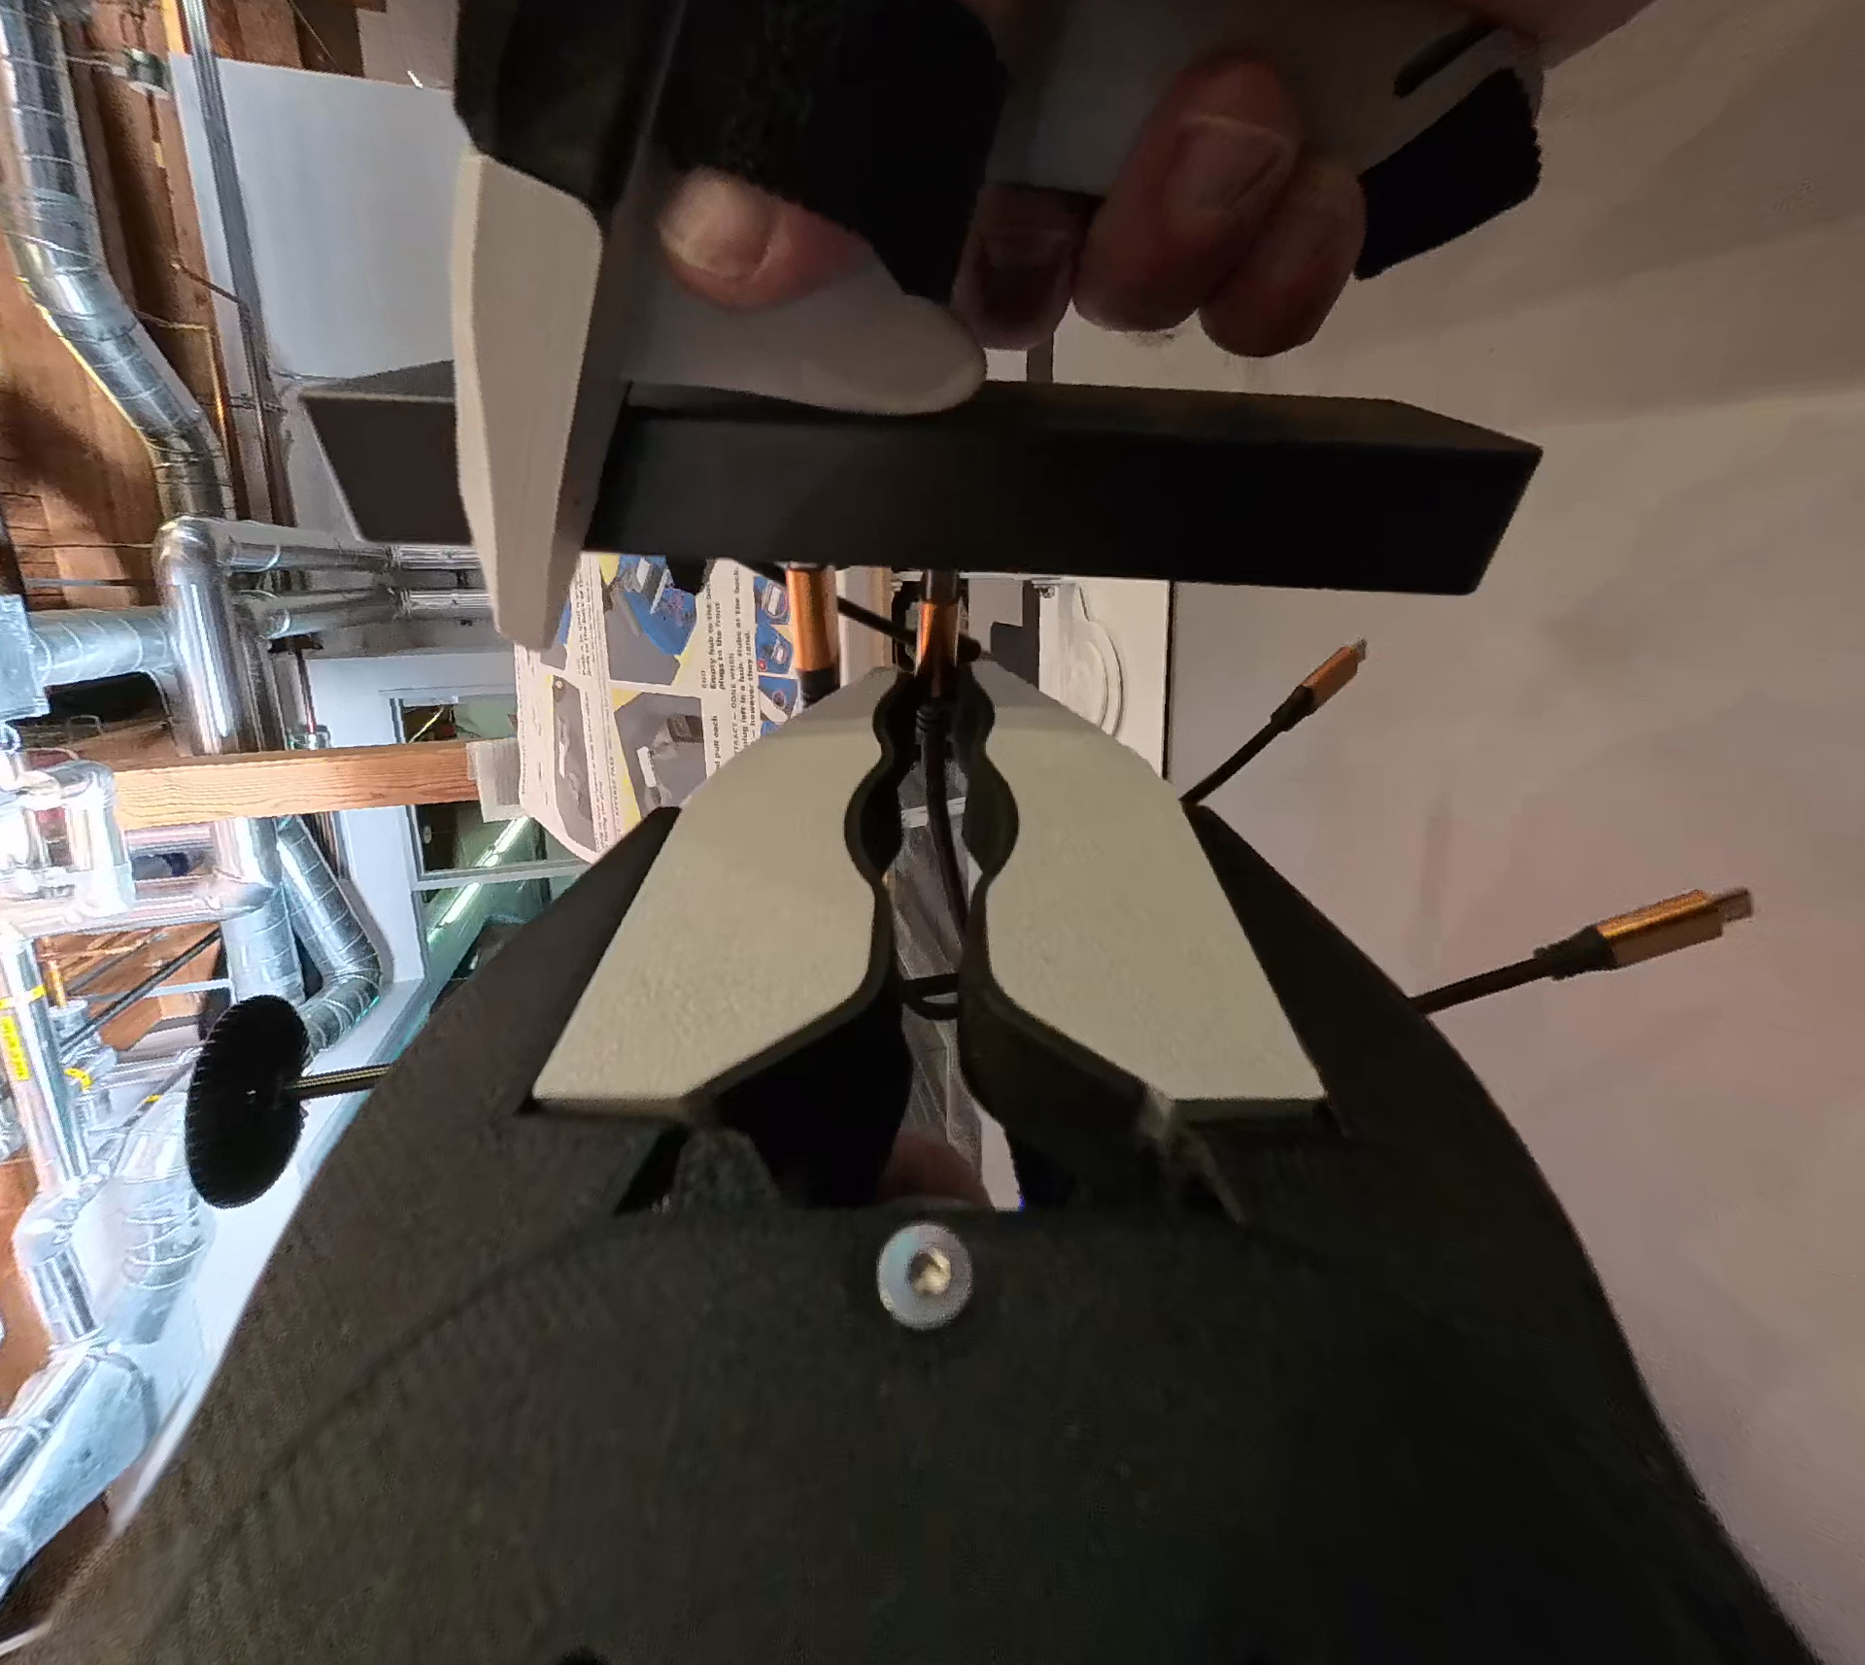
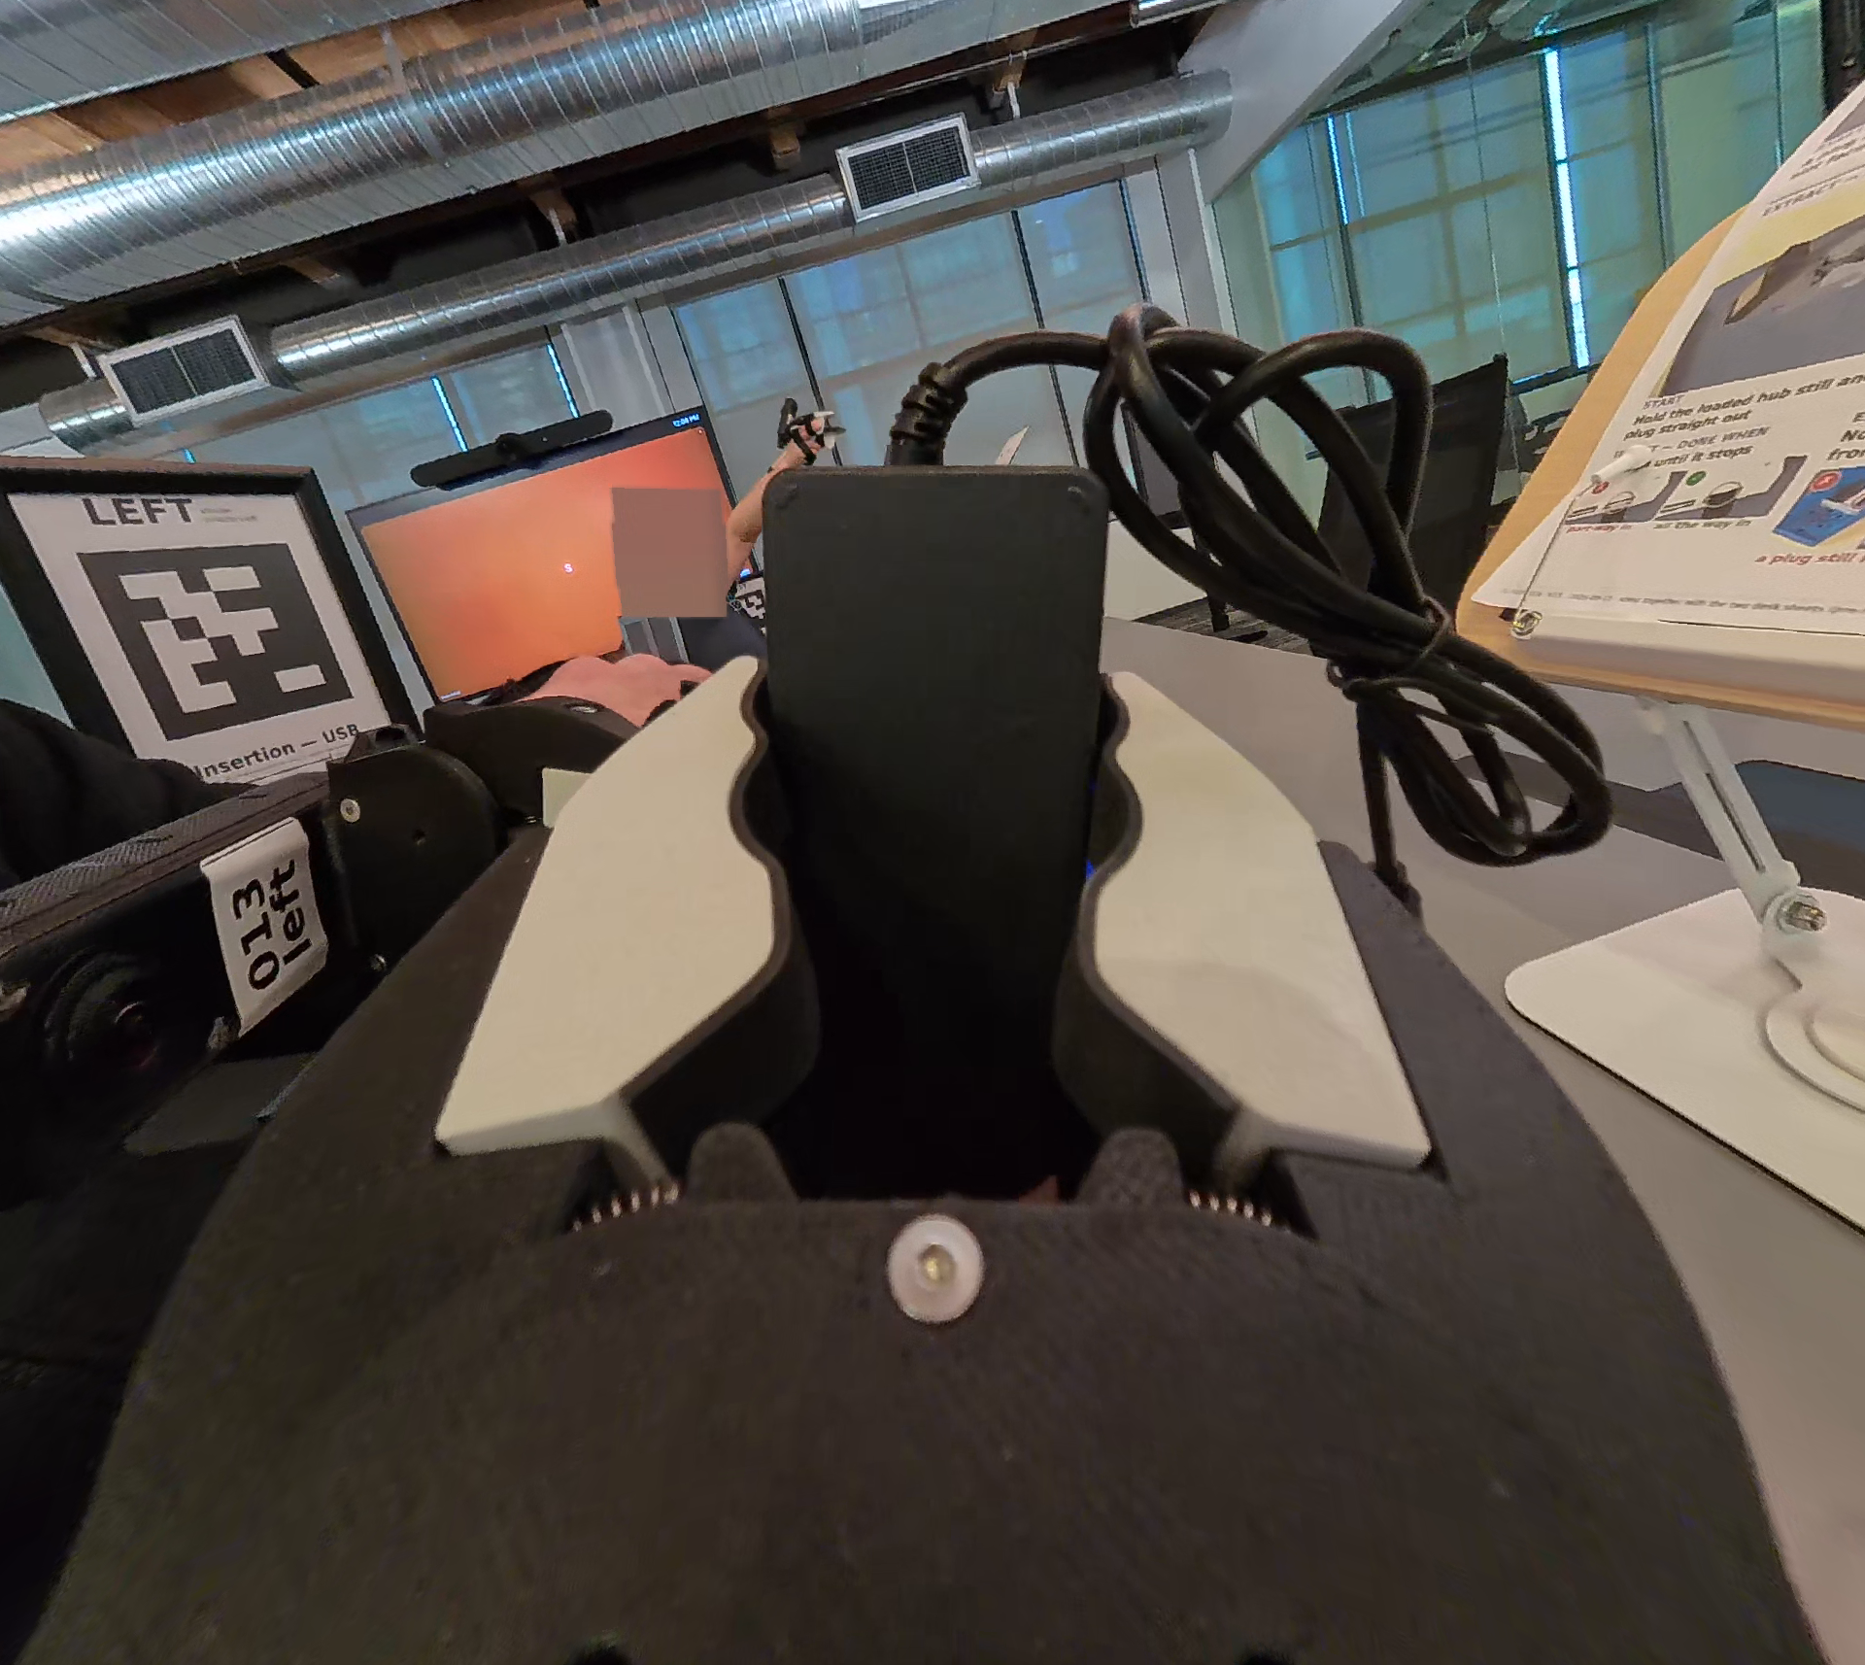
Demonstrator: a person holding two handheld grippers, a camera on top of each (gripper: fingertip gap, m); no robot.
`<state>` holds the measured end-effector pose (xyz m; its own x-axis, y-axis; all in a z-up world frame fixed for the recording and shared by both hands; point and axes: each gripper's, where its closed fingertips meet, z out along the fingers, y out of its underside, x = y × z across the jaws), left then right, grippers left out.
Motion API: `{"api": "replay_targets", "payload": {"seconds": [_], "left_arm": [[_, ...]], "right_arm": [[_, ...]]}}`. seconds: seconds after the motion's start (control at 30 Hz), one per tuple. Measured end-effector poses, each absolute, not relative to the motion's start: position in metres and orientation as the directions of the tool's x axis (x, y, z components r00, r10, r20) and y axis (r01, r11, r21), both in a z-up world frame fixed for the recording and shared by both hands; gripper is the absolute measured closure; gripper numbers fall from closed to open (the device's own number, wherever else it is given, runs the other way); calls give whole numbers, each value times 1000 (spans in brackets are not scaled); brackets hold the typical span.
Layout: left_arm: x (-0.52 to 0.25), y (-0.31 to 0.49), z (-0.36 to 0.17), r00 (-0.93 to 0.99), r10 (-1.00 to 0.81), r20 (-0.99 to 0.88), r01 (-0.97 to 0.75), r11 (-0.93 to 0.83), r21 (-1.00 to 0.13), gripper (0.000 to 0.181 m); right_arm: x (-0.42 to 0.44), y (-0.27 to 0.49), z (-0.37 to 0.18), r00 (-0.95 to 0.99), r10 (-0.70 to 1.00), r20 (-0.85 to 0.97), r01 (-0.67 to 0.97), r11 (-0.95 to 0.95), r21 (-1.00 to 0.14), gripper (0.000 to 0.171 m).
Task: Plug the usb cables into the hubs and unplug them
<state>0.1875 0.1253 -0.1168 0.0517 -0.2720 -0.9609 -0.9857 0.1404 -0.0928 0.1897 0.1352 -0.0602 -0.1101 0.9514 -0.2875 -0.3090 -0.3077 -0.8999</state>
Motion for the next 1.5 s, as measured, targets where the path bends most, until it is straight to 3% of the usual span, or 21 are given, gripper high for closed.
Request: {"api": "replay_targets", "payload": {"seconds": [0.03,0.37,0.57,0.6,0.7,0.83,1.07,1.2,1.37,1.5], "left_arm": [[187,126,-117,59,-274,-960,-985,140,-100,174],[192,122,-118,145,-279,-949,-965,172,-198,175],[190,123,-116,132,-280,-951,-971,155,-180,174],[191,121,-108,166,-262,-951,-959,182,-218,173],[181,109,-83,258,-201,-945,-929,216,-300,141],[156,94,-76,310,-191,-931,-910,223,-349,145],[106,78,-139,191,-269,-944,-959,155,-238,151],[91,71,-166,229,-332,-915,-953,115,-281,151],[88,72,-179,232,-367,-901,-951,106,-289,151],[91,72,-187,196,-374,-906,-959,121,-257,151]], "right_arm": [[189,135,-60,-109,952,-286,-308,-306,-901,113],[187,135,-58,-102,953,-284,-315,-302,-900,114],[187,137,-56,-85,955,-283,-316,-295,-902,114],[189,136,-50,-95,954,-283,-331,-298,-895,114],[202,138,-32,-52,967,-249,-360,-250,-899,114],[233,149,-5,23,975,-223,-412,-194,-890,114],[332,191,31,287,939,-191,-507,-20,-861,114],[386,233,6,409,862,-301,-564,-21,-826,113],[428,290,-69,478,701,-530,-660,-112,-743,114],[431,307,-114,608,555,-568,-592,-160,-790,114]]}}
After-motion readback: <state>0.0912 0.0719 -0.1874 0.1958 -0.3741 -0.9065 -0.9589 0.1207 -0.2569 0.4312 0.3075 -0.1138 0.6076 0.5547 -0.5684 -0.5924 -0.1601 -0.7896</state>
